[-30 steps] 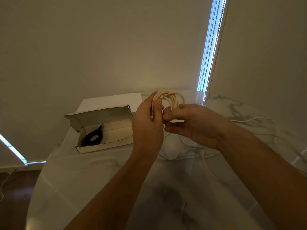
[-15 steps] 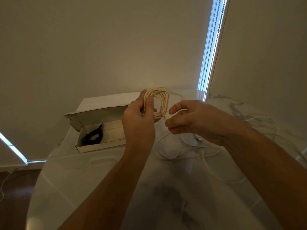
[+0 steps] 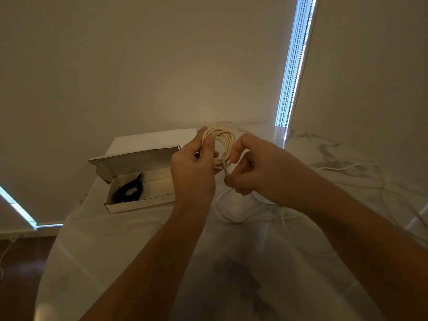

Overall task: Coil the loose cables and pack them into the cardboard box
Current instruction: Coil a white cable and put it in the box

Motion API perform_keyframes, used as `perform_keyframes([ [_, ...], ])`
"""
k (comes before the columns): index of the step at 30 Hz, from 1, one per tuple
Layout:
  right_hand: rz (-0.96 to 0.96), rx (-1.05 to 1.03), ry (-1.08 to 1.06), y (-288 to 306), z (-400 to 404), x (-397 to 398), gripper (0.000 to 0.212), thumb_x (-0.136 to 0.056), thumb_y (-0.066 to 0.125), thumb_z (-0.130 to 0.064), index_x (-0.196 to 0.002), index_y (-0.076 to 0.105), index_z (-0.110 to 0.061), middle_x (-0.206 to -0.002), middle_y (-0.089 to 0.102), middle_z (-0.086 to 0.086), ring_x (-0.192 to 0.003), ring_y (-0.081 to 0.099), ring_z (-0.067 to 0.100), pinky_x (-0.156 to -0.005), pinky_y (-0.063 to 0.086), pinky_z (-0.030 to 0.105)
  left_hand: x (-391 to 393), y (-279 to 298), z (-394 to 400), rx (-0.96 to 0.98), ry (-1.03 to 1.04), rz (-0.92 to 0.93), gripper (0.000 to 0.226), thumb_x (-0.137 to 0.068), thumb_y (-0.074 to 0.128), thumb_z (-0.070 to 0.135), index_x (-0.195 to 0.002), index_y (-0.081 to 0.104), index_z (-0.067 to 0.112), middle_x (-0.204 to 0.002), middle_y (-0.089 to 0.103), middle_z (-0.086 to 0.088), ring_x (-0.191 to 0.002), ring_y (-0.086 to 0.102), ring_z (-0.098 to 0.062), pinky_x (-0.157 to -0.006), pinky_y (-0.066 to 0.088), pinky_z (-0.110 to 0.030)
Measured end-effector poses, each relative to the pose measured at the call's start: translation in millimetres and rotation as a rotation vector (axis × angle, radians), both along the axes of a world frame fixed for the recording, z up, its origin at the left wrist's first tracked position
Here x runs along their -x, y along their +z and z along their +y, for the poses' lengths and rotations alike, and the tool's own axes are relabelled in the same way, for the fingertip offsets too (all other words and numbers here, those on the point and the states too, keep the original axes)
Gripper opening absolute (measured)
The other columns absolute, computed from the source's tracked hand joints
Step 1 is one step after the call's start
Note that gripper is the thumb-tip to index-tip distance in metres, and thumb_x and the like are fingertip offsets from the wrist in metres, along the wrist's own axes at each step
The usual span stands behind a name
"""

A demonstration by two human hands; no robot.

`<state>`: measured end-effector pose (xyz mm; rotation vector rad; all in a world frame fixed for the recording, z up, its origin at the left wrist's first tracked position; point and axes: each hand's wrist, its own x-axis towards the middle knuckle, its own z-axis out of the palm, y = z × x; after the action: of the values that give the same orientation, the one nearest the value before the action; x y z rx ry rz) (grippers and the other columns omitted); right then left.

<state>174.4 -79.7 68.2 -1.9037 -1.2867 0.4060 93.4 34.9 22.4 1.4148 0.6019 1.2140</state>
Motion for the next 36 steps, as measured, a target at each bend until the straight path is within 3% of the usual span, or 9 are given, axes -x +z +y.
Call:
perform_keyframes([
  [5, -0.238, -0.196, 0.017, -9.1, 3.8, 7.8, 0.027, -0.082, 0.077, -0.030, -0.105, 0.063, -0.034, -0.074, 0.068, -0.010, -0.070, 0.065, 0.002, -0.069, 0.052, 0.018, 3.0, 4.1, -0.5, 0.149, -0.133, -0.098, 0.033, -0.099, 0.061, 0.017, -0.131, 0.064, 0.011, -0.103, 0.077, -0.002, -0.100, 0.073, -0.022, -0.092, 0.057, -0.050],
  [10, -0.285, -0.251, 0.002, -8.6, 7.2, 3.6, 0.013, -0.095, 0.063, -0.029, -0.103, 0.073, -0.029, -0.081, 0.072, -0.014, -0.074, 0.067, 0.000, -0.075, 0.058, 0.023, 3.4, 6.2, -3.1, 0.184, -0.169, -0.108, 0.035, -0.099, 0.060, 0.018, -0.134, 0.062, 0.014, -0.096, 0.077, 0.000, -0.098, 0.073, -0.024, -0.085, 0.060, -0.049],
  [14, -0.396, -0.318, -0.043, -12.4, 7.7, 1.2, 0.010, -0.089, 0.070, -0.033, -0.096, 0.070, -0.026, -0.073, 0.069, -0.013, -0.067, 0.065, 0.002, -0.068, 0.054, 0.024, 1.7, 5.7, -7.1, 0.167, -0.173, -0.079, 0.034, -0.100, 0.059, 0.022, -0.133, 0.064, 0.017, -0.086, 0.075, 0.001, -0.087, 0.070, -0.028, -0.083, 0.059, -0.052],
  [18, -0.407, -0.359, -0.154, -16.6, 8.1, -2.8, 0.041, -0.078, 0.077, -0.045, -0.095, 0.047, -0.024, -0.064, 0.053, -0.009, -0.051, 0.048, 0.005, -0.050, 0.040, 0.017, 0.9, 4.0, -7.8, 0.148, -0.168, -0.061, 0.031, -0.100, 0.059, 0.023, -0.130, 0.066, 0.015, -0.093, 0.074, -0.009, -0.090, 0.070, -0.029, -0.084, 0.060, -0.050],
  [20, -0.282, -0.362, -0.182, -17.4, 9.3, -5.7, 0.059, -0.070, 0.082, -0.048, -0.105, 0.042, -0.022, -0.070, 0.049, -0.003, -0.050, 0.042, 0.005, -0.046, 0.041, 0.023, 0.0, 3.1, -6.9, 0.117, -0.150, -0.042, 0.032, -0.100, 0.059, 0.023, -0.130, 0.066, 0.016, -0.096, 0.074, -0.007, -0.094, 0.070, -0.028, -0.085, 0.060, -0.052],
  [24, 0.204, -0.140, -0.174, -9.5, 9.7, -11.9, 0.087, -0.065, 0.088, -0.043, -0.134, 0.036, -0.027, -0.103, 0.057, 0.002, -0.076, 0.063, 0.015, -0.050, 0.054, 0.025, -0.3, 1.6, -6.2, 0.045, -0.150, -0.014, 0.033, -0.101, 0.057, 0.024, -0.132, 0.064, 0.019, -0.098, 0.075, -0.003, -0.096, 0.071, -0.020, -0.086, 0.060, -0.048],
  [27, 0.482, -0.076, -0.109, -4.4, 8.8, -14.6, 0.063, -0.076, 0.081, -0.039, -0.128, 0.052, -0.018, -0.105, 0.069, 0.009, -0.077, 0.068, 0.019, -0.061, 0.057, 0.029, 0.4, 1.6, -5.9, 0.021, -0.193, -0.004, 0.034, -0.102, 0.055, 0.024, -0.135, 0.061, 0.019, -0.109, 0.074, 0.000, -0.102, 0.072, -0.016, -0.088, 0.059, -0.047],
  [30, 0.560, -0.108, -0.120, -5.4, 9.2, -16.5, 0.036, -0.088, 0.070, -0.038, -0.110, 0.067, -0.010, -0.100, 0.073, 0.012, -0.075, 0.071, 0.021, -0.069, 0.060, 0.033, -0.4, 1.7, -6.6, 0.021, -0.219, 0.012, 0.035, -0.101, 0.056, 0.024, -0.136, 0.061, 0.021, -0.117, 0.072, -0.004, -0.103, 0.072, -0.020, -0.089, 0.059, -0.046],
  [36, 0.649, -0.197, -0.134, -6.9, 8.3, -22.4, 0.026, -0.089, 0.071, -0.027, -0.101, 0.073, -0.004, -0.093, 0.076, 0.011, -0.084, 0.074, 0.025, -0.073, 0.060, 0.029, 1.1, 6.8, -5.1, 0.139, -0.330, -0.022, 0.037, -0.100, 0.058, 0.025, -0.136, 0.060, 0.021, -0.119, 0.072, -0.007, -0.106, 0.071, -0.021, -0.088, 0.059, -0.042],
])
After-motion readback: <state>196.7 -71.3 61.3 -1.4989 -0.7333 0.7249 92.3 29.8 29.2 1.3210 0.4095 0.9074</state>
